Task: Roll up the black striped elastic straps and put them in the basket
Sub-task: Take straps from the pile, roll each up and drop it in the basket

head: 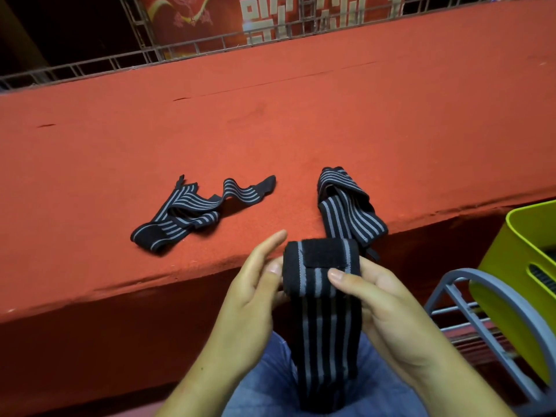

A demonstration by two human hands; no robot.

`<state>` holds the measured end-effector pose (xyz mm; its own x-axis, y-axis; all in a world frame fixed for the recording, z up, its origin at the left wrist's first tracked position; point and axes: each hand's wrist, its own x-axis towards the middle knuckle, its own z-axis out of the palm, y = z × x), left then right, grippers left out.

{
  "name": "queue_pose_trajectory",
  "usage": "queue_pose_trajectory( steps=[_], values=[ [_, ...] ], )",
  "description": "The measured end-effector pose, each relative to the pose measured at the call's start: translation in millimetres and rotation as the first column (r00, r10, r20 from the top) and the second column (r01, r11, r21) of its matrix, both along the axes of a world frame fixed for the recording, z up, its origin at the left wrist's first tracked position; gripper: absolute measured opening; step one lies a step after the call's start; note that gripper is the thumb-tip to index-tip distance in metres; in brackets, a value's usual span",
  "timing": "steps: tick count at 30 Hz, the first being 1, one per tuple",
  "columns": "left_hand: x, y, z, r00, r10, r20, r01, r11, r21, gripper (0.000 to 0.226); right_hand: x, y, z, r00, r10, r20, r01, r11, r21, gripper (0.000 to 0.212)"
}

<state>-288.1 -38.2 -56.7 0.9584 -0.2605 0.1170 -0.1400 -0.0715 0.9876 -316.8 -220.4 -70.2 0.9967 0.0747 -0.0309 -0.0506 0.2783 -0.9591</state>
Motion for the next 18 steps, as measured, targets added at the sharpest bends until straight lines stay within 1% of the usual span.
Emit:
queue_pose_trajectory(
  steps=[1, 2, 4, 5, 8, 11, 13, 15, 18],
  values=[
    [0.3, 0.5, -1.7, 0.999, -0.009, -0.042, 0.008, 0.999, -0.039, 0.036, 0.7, 0.3, -0.4, 1.000, -0.004, 0.008, 0.004, 1.000, -0.003, 0.033],
    [0.2, 0.8, -3.1, 0.998, -0.022, -0.056, 0.019, 0.998, -0.057, 0.044, 1.1, 1.1, -0.9, 1.000, -0.003, 0.015, 0.003, 1.000, -0.008, 0.035],
    [0.4, 0.6, -5.8, 0.997, -0.072, -0.022, 0.072, 0.997, 0.008, 0.062, 1.2, 3.9, -2.2, 1.000, 0.011, 0.028, -0.011, 1.000, -0.016, 0.040],
    [-0.7, -0.5, -6.1, 0.995, -0.098, 0.003, 0.098, 0.994, 0.046, 0.068, 1.2, 5.1, -3.2, 0.999, 0.023, 0.033, -0.022, 1.000, -0.019, 0.041],
    [-3.6, -6.0, -2.5, 0.992, -0.119, 0.038, 0.116, 0.989, 0.089, 0.065, 0.3, 8.7, -3.1, 0.999, 0.038, 0.036, -0.037, 0.998, -0.042, 0.040],
    [-4.6, -9.3, -4.3, 0.993, -0.092, 0.077, 0.084, 0.991, 0.100, 0.055, -0.9, 12.6, -1.0, 0.999, -0.011, 0.044, 0.018, 0.987, -0.163, 0.035],
    [-6.5, -10.3, -3.7, 0.992, -0.090, 0.083, 0.082, 0.992, 0.095, 0.051, -2.1, 14.8, 0.6, 0.996, -0.052, 0.068, 0.067, 0.969, -0.239, 0.039],
    [-7.9, -9.5, -2.9, 0.991, -0.096, 0.098, 0.085, 0.990, 0.115, 0.052, -3.0, 16.3, 1.3, 0.992, -0.075, 0.099, 0.099, 0.958, -0.268, 0.040],
    [-7.1, -5.8, -3.1, 0.990, -0.112, 0.082, 0.099, 0.985, 0.145, 0.056, -4.5, 16.9, 1.5, 0.985, -0.099, 0.142, 0.136, 0.950, -0.281, 0.035]
  ],
)
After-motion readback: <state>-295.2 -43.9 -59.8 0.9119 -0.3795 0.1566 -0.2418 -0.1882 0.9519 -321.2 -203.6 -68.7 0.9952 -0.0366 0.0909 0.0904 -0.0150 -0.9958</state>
